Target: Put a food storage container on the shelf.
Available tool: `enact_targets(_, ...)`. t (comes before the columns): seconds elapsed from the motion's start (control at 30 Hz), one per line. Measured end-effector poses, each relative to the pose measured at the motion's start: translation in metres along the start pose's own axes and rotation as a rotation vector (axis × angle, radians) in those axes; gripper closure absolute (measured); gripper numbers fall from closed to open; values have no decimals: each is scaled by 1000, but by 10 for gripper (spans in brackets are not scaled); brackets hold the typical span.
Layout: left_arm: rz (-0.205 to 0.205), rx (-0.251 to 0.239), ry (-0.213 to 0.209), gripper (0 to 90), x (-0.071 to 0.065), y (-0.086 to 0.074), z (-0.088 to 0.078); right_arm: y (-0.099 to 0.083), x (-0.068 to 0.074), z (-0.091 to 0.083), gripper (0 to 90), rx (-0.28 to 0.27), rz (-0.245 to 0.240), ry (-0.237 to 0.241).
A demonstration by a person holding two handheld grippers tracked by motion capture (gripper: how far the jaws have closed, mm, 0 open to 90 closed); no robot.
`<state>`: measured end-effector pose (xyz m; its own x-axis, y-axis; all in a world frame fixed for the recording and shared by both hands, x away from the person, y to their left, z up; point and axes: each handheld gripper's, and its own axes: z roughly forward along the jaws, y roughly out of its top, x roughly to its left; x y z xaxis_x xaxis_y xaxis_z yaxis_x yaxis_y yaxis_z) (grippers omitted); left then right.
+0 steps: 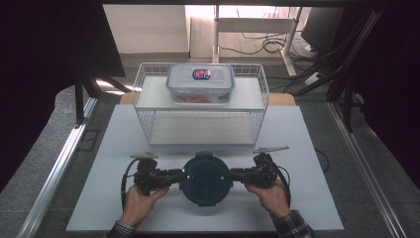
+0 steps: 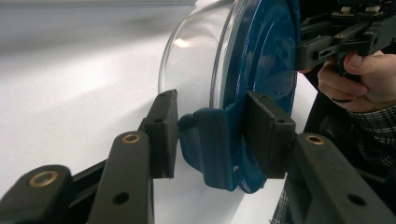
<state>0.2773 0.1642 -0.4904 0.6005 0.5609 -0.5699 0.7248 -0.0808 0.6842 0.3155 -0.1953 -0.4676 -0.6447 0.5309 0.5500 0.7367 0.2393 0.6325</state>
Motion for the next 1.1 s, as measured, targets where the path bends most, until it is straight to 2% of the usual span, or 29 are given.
enact_targets(0.17, 15, -16, -6, 566, -4, 10, -5, 8, 8, -6, 580, -22, -29, -13)
enact_targets(0.3, 28, -39, -9, 570, -8, 23, -13, 17, 13, -12, 581, -40, -45, -8)
enact_targets(0.53, 76, -54, 0, 570, -19, 53, -25, 43, 26, -27, 580, -88, -94, -14)
enact_targets(0.7, 87, -71, -1, 572, -24, 76, -33, 56, 30, -33, 581, -107, -110, -14)
enact_targets(1.1, 126, -88, 10, 573, -38, 130, -54, 106, 45, -51, 581, -147, -144, -10)
